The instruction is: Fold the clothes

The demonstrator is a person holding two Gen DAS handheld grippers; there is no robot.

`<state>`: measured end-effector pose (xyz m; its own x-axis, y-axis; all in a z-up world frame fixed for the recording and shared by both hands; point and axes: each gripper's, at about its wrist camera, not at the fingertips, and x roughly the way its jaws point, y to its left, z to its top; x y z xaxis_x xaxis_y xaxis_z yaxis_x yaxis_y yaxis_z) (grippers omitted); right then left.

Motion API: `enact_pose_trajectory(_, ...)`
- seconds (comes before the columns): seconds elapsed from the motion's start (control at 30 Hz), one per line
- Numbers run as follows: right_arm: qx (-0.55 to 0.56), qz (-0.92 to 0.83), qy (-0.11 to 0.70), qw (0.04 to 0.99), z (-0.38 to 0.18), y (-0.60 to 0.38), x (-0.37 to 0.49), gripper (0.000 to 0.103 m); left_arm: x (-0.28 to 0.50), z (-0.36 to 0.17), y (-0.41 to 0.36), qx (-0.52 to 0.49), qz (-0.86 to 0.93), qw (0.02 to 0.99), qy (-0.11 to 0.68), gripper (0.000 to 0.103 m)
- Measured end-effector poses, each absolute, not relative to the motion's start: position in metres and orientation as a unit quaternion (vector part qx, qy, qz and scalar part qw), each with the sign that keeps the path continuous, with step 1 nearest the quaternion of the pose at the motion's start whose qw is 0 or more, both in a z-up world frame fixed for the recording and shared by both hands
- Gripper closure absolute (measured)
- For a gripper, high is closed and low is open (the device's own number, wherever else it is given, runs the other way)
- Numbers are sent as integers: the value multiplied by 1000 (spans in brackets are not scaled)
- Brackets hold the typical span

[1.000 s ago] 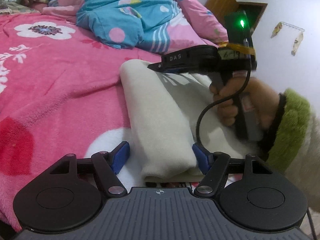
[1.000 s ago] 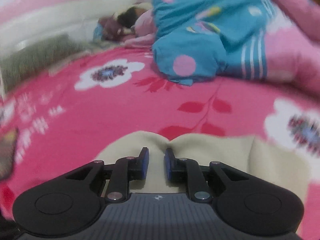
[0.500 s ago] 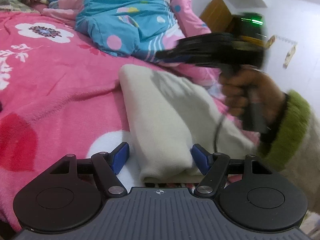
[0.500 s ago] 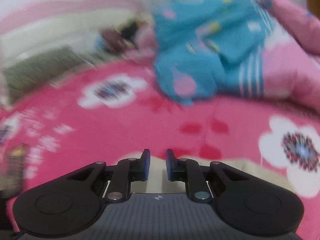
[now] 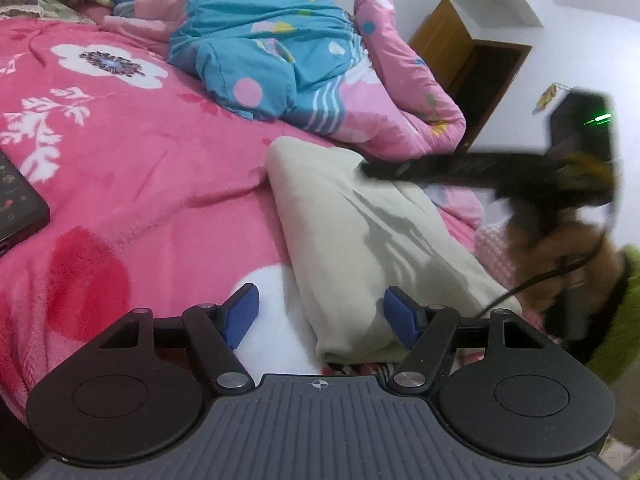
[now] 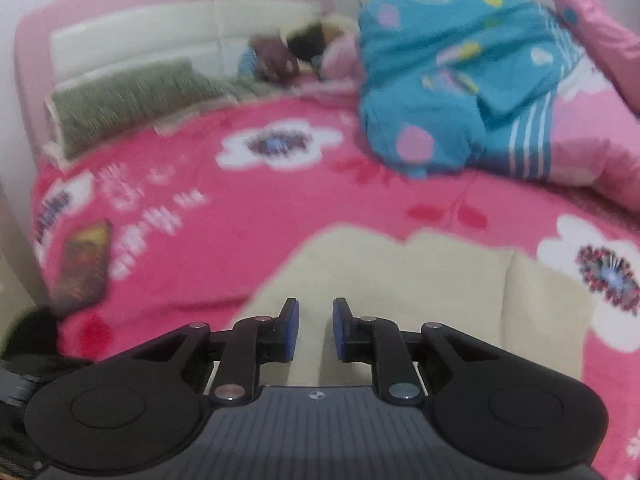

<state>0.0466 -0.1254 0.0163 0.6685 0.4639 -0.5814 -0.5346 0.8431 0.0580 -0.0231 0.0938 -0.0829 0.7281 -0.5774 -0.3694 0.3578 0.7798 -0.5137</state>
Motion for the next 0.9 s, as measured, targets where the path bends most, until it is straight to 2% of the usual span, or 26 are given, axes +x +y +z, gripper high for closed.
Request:
enact_pose_trajectory(0.1,-51,277,300,912,20,-132,34,84,-23,-84,95,-208,-259,906,262,33)
enact_pose_trajectory(0.23,-61,250,352,900,-32,-135,44,86,-24,-85,93,-197,-256,909,264,33)
enact_pose_trajectory(0.37,-56,236,349,905,-11,-133,37,85,-26,-85,94,-198,-256,909,263,33)
enact_pose_trajectory(0.5,-57,267,298,915,13,-134,9,84,-27,-86,93,-196,-255,910,261,33)
enact_pose_trajectory(0.57,-59,274,291,915,8,-136,-2,84,-28,-86,93,-196,-255,910,261,33)
enact_pose_trajectory(0.67,-89,245,342,903,-29,-133,4,84,-28,-86,92,-190,-254,911,263,33)
enact_pose_trajectory(0.9,-87,252,325,907,-32,-134,-7,83,-29,-86,93,-190,-255,912,259,33)
